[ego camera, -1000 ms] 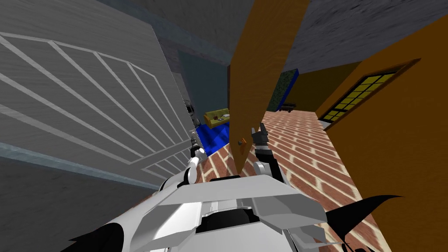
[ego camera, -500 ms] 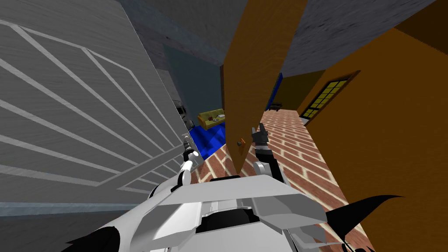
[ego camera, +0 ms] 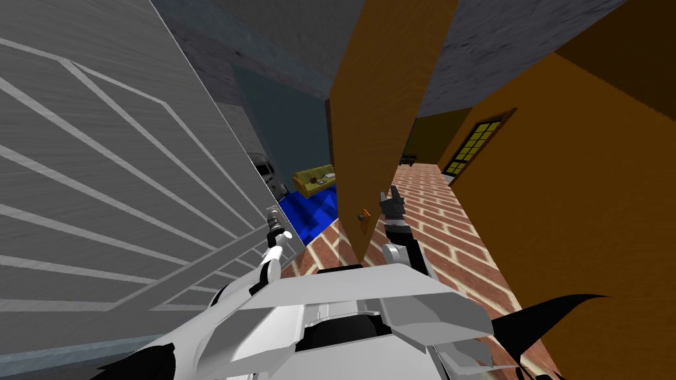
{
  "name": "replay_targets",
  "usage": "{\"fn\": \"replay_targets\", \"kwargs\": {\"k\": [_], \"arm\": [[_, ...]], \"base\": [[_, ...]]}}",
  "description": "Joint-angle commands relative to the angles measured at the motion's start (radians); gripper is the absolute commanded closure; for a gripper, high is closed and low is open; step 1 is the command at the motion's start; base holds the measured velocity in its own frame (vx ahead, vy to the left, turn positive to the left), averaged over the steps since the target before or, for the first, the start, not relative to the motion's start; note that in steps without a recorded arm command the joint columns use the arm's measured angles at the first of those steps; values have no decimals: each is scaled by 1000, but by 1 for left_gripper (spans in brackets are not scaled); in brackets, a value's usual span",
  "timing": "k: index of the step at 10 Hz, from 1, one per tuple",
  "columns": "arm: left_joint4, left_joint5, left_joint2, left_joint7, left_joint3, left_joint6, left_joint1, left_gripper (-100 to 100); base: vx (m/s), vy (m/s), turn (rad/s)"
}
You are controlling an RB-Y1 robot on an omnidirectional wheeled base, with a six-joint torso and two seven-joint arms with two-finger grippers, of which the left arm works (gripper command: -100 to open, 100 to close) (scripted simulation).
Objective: Pull the door open
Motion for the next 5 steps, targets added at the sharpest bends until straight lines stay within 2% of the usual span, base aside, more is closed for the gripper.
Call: {"fn": "replay_targets", "kwargs": {"k": [1, 3, 5], "arm": [[25, 5, 41, 37, 6, -15, 18, -100], [30, 11, 77, 65, 14, -17, 39, -100], [30, 11, 77, 65, 14, -17, 39, -100]], "base": [[115, 22, -266], [78, 43, -215], [38, 29, -22]]}}
